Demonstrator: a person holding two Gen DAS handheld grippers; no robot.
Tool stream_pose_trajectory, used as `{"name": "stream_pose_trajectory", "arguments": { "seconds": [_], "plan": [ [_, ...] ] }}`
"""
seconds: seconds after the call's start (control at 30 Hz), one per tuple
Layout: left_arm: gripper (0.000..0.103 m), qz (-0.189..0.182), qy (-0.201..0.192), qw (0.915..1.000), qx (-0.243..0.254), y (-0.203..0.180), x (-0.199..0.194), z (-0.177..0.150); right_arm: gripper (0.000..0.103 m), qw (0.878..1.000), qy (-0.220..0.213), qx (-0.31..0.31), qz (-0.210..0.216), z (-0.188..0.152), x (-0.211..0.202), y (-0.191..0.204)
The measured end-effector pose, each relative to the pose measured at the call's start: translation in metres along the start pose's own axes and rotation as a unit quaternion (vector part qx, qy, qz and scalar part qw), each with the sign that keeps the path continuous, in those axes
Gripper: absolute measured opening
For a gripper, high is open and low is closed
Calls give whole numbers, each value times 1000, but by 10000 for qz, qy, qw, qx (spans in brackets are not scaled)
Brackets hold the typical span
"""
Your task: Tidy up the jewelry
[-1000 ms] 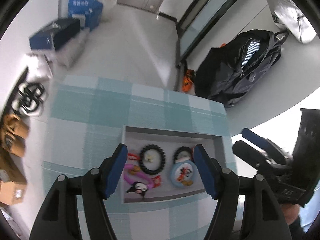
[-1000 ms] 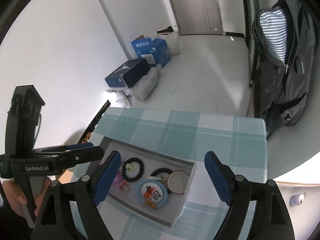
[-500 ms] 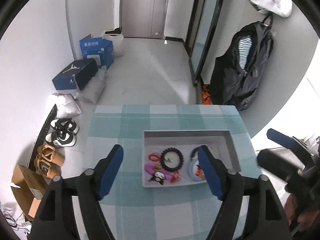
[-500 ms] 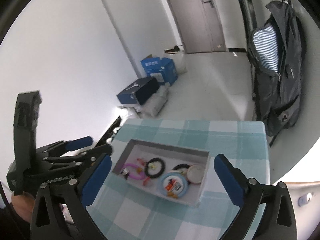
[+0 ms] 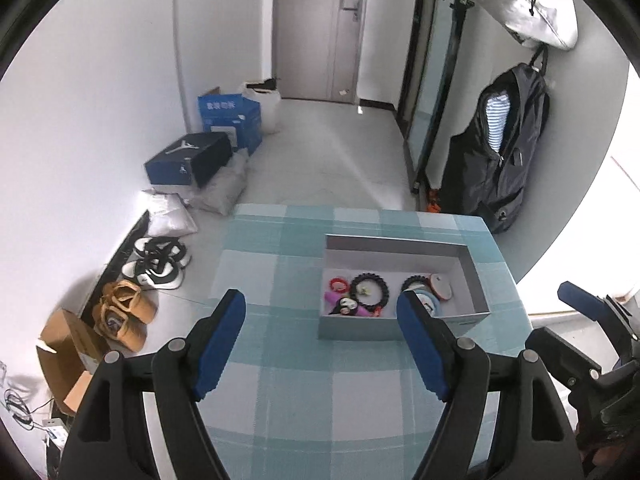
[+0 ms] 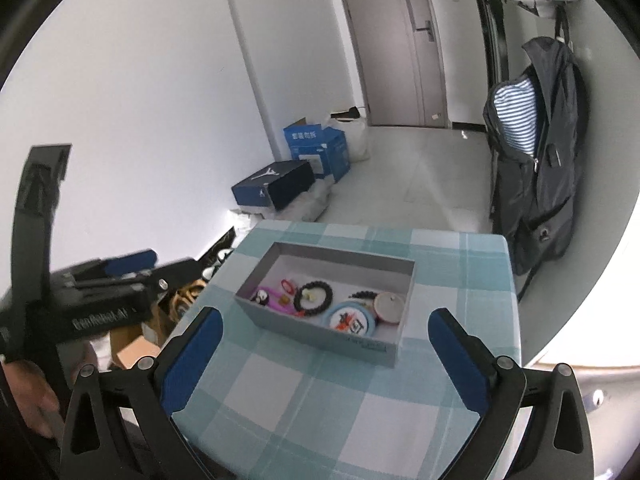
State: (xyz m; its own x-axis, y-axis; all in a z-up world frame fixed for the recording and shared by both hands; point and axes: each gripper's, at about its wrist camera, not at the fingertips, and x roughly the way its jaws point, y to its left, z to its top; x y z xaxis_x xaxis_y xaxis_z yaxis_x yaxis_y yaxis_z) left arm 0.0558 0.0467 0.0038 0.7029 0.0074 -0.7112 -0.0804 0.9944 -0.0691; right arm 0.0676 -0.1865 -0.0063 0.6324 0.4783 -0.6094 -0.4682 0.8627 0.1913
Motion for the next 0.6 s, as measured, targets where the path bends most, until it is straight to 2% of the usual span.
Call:
{"name": "stream_pose_trajectory", "arguments": {
  "seconds": [0.2,0.33,0.43,0.5,0.6],
  "plan": [
    [75,56,-79,9997,-234,5,-10,-7,103,9999,-42,59,-89,-7,-3,2],
    [75,-103,-2,9996,-256,-4,-3,-11,103,9995,-57,232,-195,-7,-2,-4],
    [75,-275,225,9989,-314,-9,7,-15,103,9987,-82,420,-283,-10,-4,-9],
    [75,-297,294,9988,-260,-12,8,-16,103,9984,-105,450,-332,-11,-6,-10],
    [75,-260,173,9994,-158,-15,3,-15,103,9985,-135,407,-351,-10,-7,-9]
  ]
}}
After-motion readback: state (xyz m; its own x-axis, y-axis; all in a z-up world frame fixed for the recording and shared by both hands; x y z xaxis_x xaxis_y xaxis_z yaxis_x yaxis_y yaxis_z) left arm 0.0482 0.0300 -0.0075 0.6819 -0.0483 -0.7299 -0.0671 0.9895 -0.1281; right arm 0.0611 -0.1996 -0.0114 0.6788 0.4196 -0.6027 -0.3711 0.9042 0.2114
